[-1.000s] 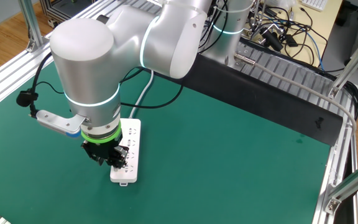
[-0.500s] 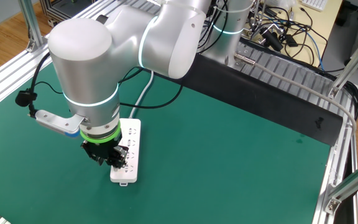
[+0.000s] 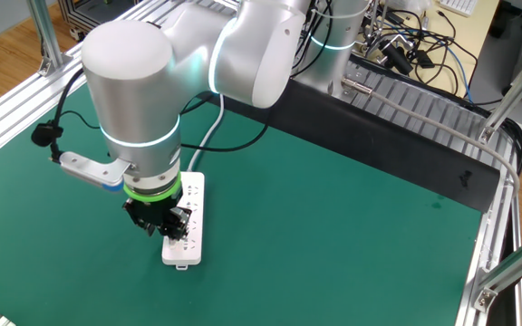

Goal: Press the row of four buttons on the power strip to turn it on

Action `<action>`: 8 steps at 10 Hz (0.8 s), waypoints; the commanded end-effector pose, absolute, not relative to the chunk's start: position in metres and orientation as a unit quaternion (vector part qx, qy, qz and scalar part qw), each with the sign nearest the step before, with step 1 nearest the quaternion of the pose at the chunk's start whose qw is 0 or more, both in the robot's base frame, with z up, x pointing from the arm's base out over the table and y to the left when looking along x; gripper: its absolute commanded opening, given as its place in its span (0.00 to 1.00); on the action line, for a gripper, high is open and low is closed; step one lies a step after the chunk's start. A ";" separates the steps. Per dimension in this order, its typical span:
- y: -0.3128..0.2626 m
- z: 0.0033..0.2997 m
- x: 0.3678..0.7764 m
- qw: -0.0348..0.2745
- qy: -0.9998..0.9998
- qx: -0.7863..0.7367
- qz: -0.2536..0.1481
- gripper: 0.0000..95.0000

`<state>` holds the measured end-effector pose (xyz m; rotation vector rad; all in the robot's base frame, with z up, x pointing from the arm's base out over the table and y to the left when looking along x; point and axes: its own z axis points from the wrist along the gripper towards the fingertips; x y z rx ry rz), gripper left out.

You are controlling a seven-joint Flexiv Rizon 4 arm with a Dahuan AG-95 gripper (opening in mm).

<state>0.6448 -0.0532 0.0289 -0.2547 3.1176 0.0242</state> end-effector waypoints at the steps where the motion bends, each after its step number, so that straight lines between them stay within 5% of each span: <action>1: -0.054 0.022 0.645 0.005 0.997 -0.079 0.009 0.40; 8: -0.065 0.042 0.638 0.001 0.998 -0.070 0.004 0.40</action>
